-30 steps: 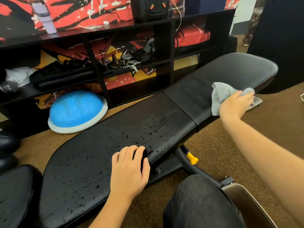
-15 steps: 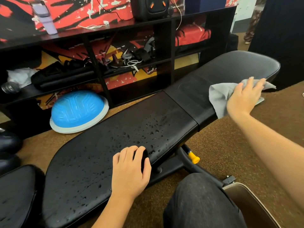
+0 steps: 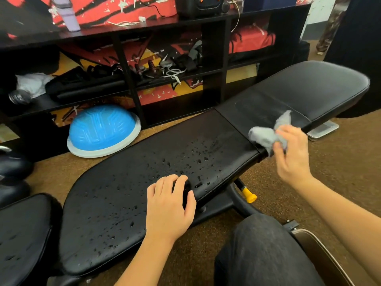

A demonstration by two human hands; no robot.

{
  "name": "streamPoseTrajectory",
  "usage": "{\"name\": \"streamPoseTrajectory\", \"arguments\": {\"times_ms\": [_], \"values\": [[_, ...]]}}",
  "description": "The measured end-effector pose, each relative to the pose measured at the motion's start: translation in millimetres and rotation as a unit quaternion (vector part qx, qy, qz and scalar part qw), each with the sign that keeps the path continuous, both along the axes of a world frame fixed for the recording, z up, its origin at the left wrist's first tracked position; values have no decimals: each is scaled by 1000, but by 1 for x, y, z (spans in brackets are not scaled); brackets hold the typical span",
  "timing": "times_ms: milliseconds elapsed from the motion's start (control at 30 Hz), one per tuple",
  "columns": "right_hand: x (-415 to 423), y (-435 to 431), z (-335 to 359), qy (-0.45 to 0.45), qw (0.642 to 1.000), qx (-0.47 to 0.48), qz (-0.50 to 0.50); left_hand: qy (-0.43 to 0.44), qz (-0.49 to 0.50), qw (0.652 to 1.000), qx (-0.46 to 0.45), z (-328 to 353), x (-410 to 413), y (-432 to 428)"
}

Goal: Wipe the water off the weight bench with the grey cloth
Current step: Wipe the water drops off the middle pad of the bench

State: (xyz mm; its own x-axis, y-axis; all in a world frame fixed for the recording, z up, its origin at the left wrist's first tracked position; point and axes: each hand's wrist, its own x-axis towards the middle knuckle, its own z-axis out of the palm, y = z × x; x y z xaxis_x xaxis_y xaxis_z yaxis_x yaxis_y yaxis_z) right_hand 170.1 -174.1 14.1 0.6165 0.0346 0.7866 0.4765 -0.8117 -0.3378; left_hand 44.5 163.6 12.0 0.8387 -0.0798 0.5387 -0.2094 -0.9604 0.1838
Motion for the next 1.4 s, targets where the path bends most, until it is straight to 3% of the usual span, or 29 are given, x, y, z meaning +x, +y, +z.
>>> {"name": "streamPoseTrajectory", "arguments": {"times_ms": [133, 300, 367, 433, 533, 667, 767, 933, 1000, 1100, 1200, 1400], "values": [[-12, 33, 3, 75, 975, 136, -161, -1, 1, 1000, -2, -1, 0, 0], [-51, 76, -15, 127, 986, 107, -4, -3, 1, 1000, -12, 1, -2, 0], [-57, 67, 0, 150, 979, 138, 20, -1, 3, 1000, -15, 1, -2, 1], [-60, 63, 17, 169, 957, 234, -18, 1, 5, 1000, -17, 1, -3, 1], [-61, 84, 28, 216, 887, 397, -93, 4, 6, 1000, -19, 3, -4, 1], [-77, 135, 24, 287, 863, 402, -110, 36, 17, 999, -33, 5, -4, 4], [-82, 145, 30, 268, 855, 425, -132, 40, 15, 997, -61, 7, -5, 8], [-59, 160, 28, 258, 790, 522, -188, 19, 10, 998, -60, 5, -11, 15], [-72, 189, 16, 243, 793, 525, -190, 15, 10, 998, -67, 5, -13, 16], [-116, 237, -7, 258, 827, 481, -138, 12, 7, 998, -68, 5, -12, 16], [-115, 236, -12, 252, 849, 452, -107, 22, -1, 998, -50, 5, -16, 21], [-53, 183, 5, 204, 752, 596, -193, 57, 8, 998, -38, 14, -25, 39]]}}
